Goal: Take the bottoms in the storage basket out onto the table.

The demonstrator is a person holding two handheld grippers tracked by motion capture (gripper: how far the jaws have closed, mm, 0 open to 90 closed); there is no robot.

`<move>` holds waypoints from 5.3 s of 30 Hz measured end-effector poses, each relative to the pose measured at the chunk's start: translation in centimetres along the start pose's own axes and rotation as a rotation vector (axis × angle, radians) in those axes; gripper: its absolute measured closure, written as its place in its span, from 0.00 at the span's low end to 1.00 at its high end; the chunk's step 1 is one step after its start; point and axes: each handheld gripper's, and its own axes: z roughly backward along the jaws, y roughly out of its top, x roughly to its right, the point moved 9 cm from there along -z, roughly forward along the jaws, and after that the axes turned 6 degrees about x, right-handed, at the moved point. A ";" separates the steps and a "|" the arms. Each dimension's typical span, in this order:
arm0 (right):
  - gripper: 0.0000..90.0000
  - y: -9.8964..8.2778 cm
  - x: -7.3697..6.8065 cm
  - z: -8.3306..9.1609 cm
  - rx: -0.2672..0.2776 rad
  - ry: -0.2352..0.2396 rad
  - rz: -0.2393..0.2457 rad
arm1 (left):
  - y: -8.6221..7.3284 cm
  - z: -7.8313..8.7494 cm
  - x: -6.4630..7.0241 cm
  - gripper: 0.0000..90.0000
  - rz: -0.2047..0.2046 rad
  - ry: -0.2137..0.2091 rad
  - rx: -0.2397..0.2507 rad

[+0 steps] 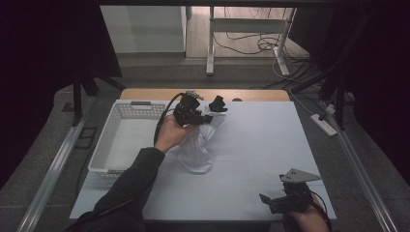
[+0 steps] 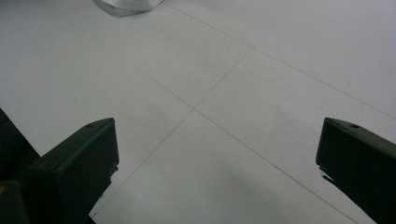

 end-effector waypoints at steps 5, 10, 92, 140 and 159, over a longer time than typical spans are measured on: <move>0.00 0.0 0.0 0.0 -0.002 0.001 0.002 | -1.1 -0.8 -0.2 0.79 0.007 0.011 -0.031; 0.00 0.0 -0.1 -0.1 -0.006 0.002 0.006 | -2.0 -1.5 -0.2 0.79 0.010 0.015 -0.052; 0.00 -0.3 -0.7 -0.4 -0.043 0.018 0.067 | -8.3 -8.5 0.8 0.27 -0.033 0.059 -0.193; 0.00 -0.3 -0.7 -0.4 -0.045 0.017 0.072 | -6.2 -4.8 2.3 0.00 -0.040 -0.070 -0.134; 0.00 -0.4 -0.7 -0.4 -0.050 0.014 0.075 | -6.1 -2.7 2.4 0.00 -0.056 -0.073 -0.077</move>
